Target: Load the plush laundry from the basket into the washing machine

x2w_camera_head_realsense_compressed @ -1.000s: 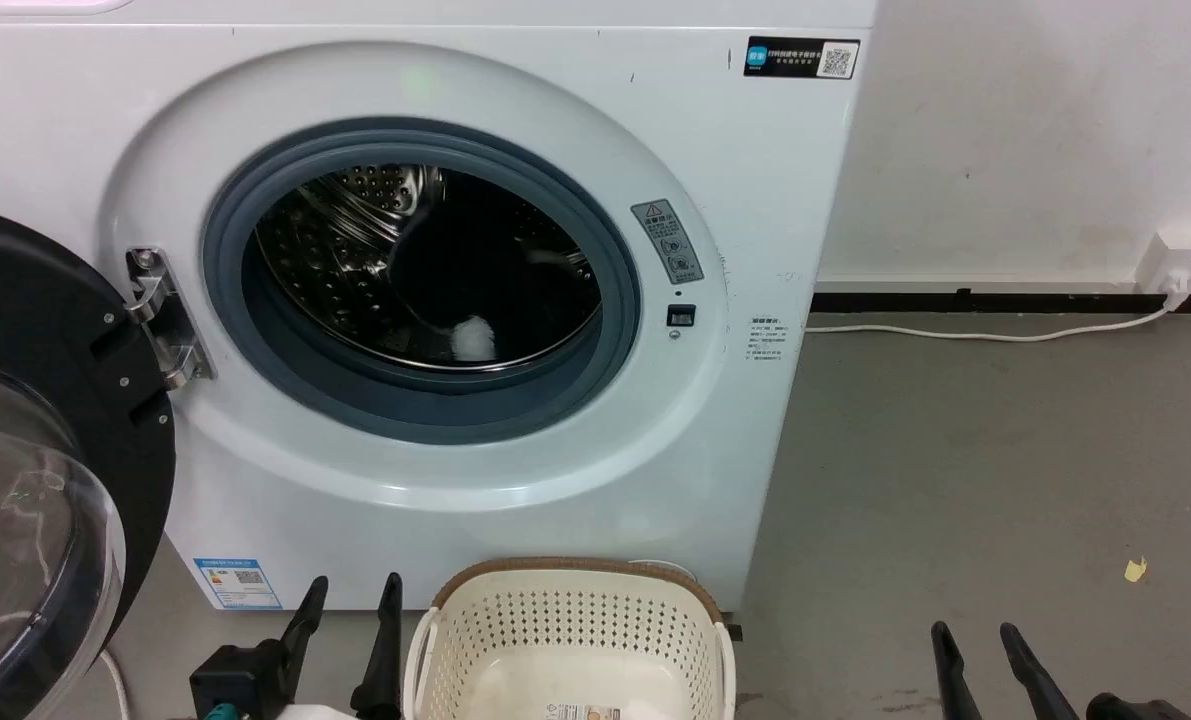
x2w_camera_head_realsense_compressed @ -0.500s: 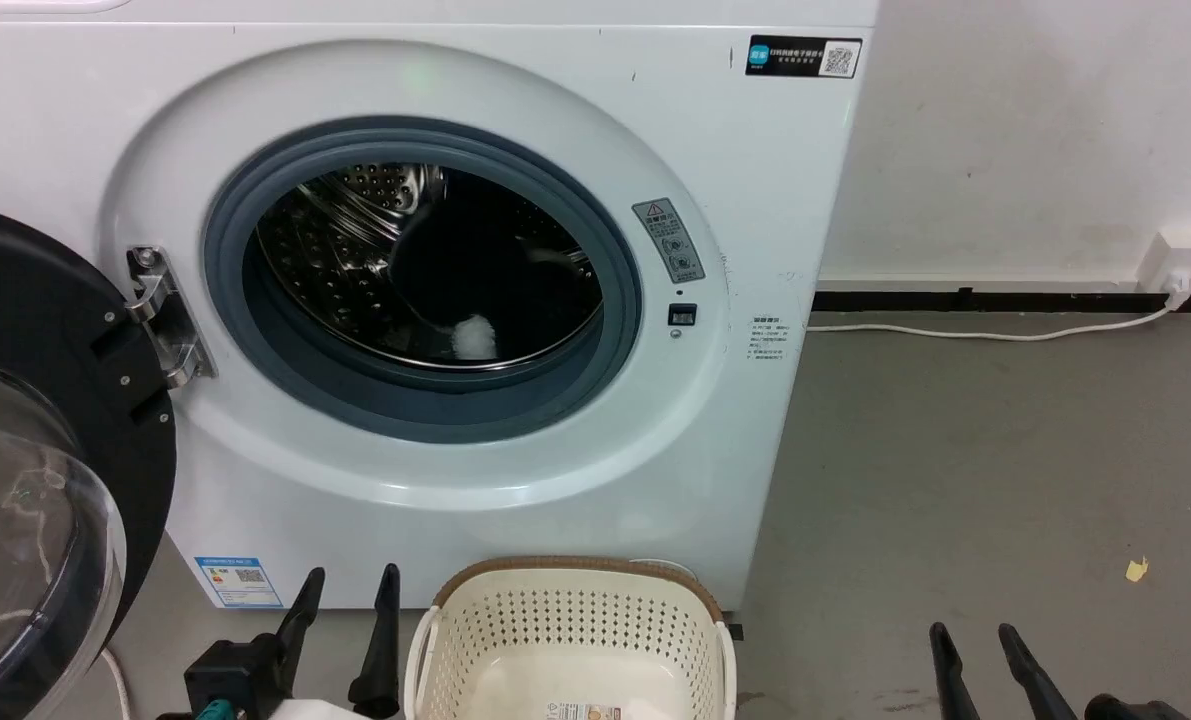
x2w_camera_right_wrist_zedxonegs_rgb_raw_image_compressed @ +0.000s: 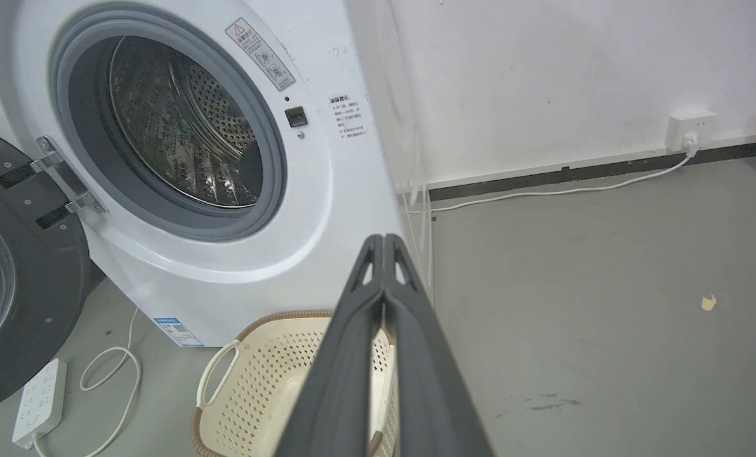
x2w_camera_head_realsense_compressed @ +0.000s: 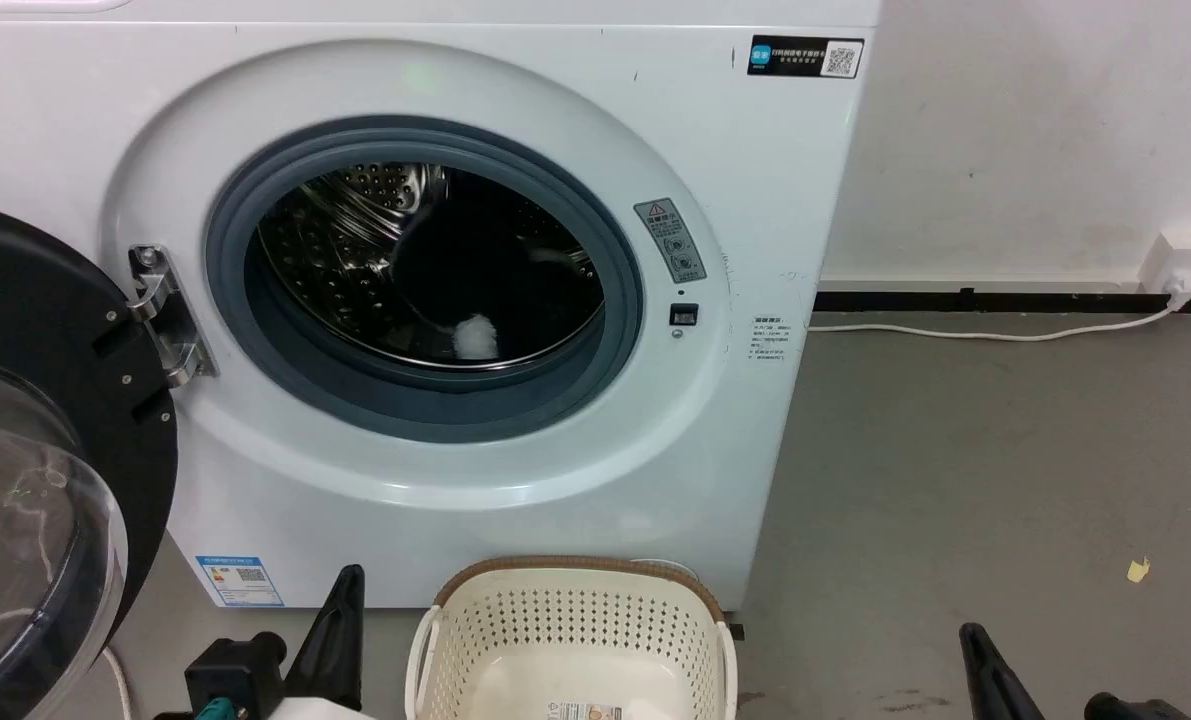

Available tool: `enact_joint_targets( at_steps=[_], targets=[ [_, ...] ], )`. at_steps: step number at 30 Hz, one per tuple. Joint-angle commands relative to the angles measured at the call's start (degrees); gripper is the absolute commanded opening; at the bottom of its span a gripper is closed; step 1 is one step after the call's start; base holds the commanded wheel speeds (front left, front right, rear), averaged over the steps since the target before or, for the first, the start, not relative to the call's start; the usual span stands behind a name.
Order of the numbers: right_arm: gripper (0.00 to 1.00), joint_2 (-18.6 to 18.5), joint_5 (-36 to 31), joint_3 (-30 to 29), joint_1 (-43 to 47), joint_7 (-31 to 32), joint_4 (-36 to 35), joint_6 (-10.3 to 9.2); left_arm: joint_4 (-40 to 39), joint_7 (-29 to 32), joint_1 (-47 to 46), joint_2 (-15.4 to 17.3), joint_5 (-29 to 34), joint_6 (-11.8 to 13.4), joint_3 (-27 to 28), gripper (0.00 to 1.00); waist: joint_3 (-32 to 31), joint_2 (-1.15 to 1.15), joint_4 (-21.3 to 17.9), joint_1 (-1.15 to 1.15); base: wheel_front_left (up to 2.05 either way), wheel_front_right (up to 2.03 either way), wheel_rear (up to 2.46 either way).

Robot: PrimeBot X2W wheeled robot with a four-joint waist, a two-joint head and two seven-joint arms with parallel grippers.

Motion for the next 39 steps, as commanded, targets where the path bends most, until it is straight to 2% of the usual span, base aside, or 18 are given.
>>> enact_joint_targets(
  at_steps=[1,39],
  targets=[
    [0.00,0.01,-0.66,-0.02,-0.49,0.31,-0.22,0.00,-0.29,0.35,-0.08,-0.42,1.02,-0.31,0.54,0.00,0.09,0.00,-0.10,0.00,0.00,0.00,0.00],
    [0.00,0.06,-5.89,-0.25,-4.01,3.84,-1.73,-0.01,-2.67,4.78,-0.64,-4.78,9.80,-2.55,5.93,0.00,1.76,0.00,-1.95,0.00,0.00,0.00,0.00]
  ],
)
